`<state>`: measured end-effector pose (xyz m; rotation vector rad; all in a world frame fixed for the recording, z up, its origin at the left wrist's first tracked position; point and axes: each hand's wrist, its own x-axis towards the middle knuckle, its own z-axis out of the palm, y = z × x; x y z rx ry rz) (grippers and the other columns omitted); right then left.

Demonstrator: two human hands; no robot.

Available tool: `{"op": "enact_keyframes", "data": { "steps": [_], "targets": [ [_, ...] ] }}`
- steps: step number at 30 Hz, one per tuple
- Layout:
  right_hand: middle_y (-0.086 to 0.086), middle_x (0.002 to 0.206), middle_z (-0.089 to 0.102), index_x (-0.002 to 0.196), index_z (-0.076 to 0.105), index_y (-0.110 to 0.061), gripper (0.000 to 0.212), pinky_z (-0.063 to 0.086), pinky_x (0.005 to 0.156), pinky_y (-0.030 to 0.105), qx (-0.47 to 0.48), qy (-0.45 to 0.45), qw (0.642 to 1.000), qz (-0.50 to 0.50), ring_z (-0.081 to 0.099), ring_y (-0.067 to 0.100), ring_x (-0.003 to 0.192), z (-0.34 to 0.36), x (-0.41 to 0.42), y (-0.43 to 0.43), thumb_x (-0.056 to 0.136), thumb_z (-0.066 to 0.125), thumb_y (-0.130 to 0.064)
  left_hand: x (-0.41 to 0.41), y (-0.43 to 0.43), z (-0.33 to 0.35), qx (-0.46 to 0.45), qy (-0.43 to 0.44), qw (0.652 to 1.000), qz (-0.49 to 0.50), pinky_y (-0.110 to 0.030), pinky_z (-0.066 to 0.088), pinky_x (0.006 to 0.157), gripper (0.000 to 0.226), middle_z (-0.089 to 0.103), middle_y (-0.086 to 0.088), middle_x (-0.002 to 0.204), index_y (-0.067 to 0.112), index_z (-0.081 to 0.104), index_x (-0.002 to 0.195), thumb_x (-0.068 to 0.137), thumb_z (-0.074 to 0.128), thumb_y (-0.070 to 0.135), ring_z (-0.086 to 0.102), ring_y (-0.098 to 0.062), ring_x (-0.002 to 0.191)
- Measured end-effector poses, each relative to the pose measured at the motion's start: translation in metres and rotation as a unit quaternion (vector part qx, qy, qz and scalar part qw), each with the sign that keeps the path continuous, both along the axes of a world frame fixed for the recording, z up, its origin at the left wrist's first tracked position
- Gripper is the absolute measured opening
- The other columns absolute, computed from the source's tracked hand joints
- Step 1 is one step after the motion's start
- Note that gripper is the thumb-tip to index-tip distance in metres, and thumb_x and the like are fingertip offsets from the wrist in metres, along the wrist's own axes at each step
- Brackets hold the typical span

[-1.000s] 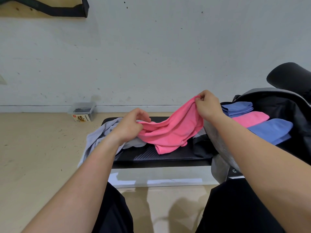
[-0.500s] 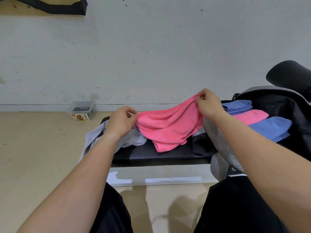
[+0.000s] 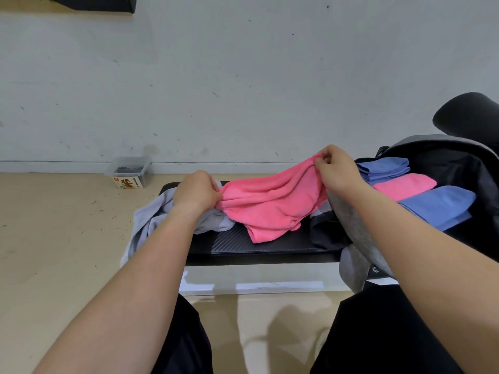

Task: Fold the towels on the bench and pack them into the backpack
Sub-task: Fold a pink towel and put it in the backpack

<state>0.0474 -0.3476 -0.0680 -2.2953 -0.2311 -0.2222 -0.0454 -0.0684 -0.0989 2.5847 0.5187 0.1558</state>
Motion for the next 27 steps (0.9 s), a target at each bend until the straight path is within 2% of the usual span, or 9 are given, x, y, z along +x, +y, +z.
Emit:
{"op": "enact_keyframes", "data": {
  "steps": [3,5,8,11,13,16,20,24,27],
  "targets": [
    [-0.009,0.077,0.051,0.098,0.055,-0.017,0.006,0.034,0.073,0.027,-0.005,0.004,1.000,-0.002,0.051,0.019,0.086,-0.005,-0.001,-0.001,0.098,0.050,-0.017,-0.002,0.002,0.000,-0.015,0.023,1.000,-0.007,-0.031,0.054,0.064,0.008,0.074,-0.007,0.071,0.017,0.076,0.066,0.071,0.072,0.013,0.068,-0.024,0.075],
    [-0.008,0.077,0.052,0.098,0.056,-0.017,0.006,0.035,0.073,0.027,0.002,0.006,1.000,-0.003,0.052,0.019,0.085,-0.006,-0.002,-0.002,0.098,0.050,-0.017,-0.004,0.002,-0.001,-0.032,0.023,0.999,-0.013,-0.032,0.054,0.062,0.014,0.072,-0.005,0.063,0.014,0.077,0.063,0.074,0.068,0.013,0.068,-0.024,0.070],
    [-0.007,0.077,0.052,0.099,0.056,-0.016,0.007,0.035,0.073,0.027,0.003,0.006,1.000,-0.007,0.052,0.019,0.084,-0.004,-0.005,-0.005,0.099,0.049,-0.016,-0.007,0.009,0.003,-0.096,-0.024,0.995,0.006,-0.038,0.060,0.069,0.026,0.069,-0.003,0.054,0.009,0.074,0.061,0.078,0.057,0.018,0.071,-0.024,0.063],
    [-0.001,0.085,0.056,0.102,0.057,-0.012,0.011,0.034,0.074,0.027,0.007,-0.002,1.000,-0.017,0.052,0.020,0.087,0.002,-0.007,-0.009,0.099,0.047,-0.016,-0.010,0.018,0.025,-0.135,-0.094,0.986,0.040,-0.040,0.061,0.072,0.014,0.071,-0.002,0.056,0.013,0.068,0.070,0.079,0.058,0.018,0.072,-0.018,0.059],
    [0.002,0.092,0.057,0.105,0.057,-0.011,0.014,0.032,0.073,0.026,0.015,-0.016,0.999,-0.030,0.051,0.020,0.088,0.011,-0.008,-0.010,0.100,0.046,-0.016,-0.014,0.021,0.046,-0.092,-0.112,0.989,0.035,-0.036,0.060,0.070,0.003,0.069,0.000,0.053,0.015,0.064,0.075,0.078,0.063,0.015,0.071,-0.015,0.055],
    [0.005,0.099,0.059,0.109,0.059,-0.007,0.018,0.031,0.072,0.024,0.054,-0.049,0.995,-0.069,0.050,0.020,0.090,0.030,-0.008,-0.010,0.099,0.045,-0.013,-0.022,0.021,0.071,-0.020,-0.074,0.996,-0.040,-0.029,0.057,0.060,0.010,0.069,0.000,0.053,0.016,0.064,0.076,0.072,0.064,0.007,0.067,-0.014,0.047],
    [0.013,0.107,0.065,0.109,0.060,-0.005,0.021,0.039,0.079,0.029,0.083,-0.063,0.990,-0.091,0.056,0.028,0.099,0.056,-0.009,-0.013,0.097,0.045,-0.012,-0.039,0.027,0.087,-0.056,-0.046,0.984,-0.164,-0.023,0.047,0.048,0.022,0.069,-0.008,0.064,0.014,0.051,0.083,0.078,0.061,-0.004,0.060,-0.018,0.047],
    [0.008,0.105,0.061,0.109,0.059,-0.006,0.021,0.041,0.078,0.033,0.082,-0.066,0.991,-0.078,0.055,0.026,0.097,0.076,-0.015,-0.014,0.097,0.044,-0.012,-0.055,0.027,0.097,-0.039,-0.046,0.973,-0.223,-0.018,0.041,0.047,0.024,0.065,-0.007,0.063,0.019,0.051,0.082,0.085,0.058,-0.003,0.052,-0.012,0.046],
    [0.005,0.103,0.056,0.110,0.059,-0.006,0.021,0.036,0.076,0.028,0.076,-0.066,0.992,-0.072,0.050,0.021,0.093,0.083,-0.019,-0.012,0.098,0.043,-0.012,-0.063,0.023,0.105,-0.030,-0.048,0.974,-0.218,-0.023,0.045,0.053,0.025,0.066,-0.002,0.059,0.020,0.060,0.081,0.083,0.056,-0.005,0.055,-0.012,0.046]
  ]
}}
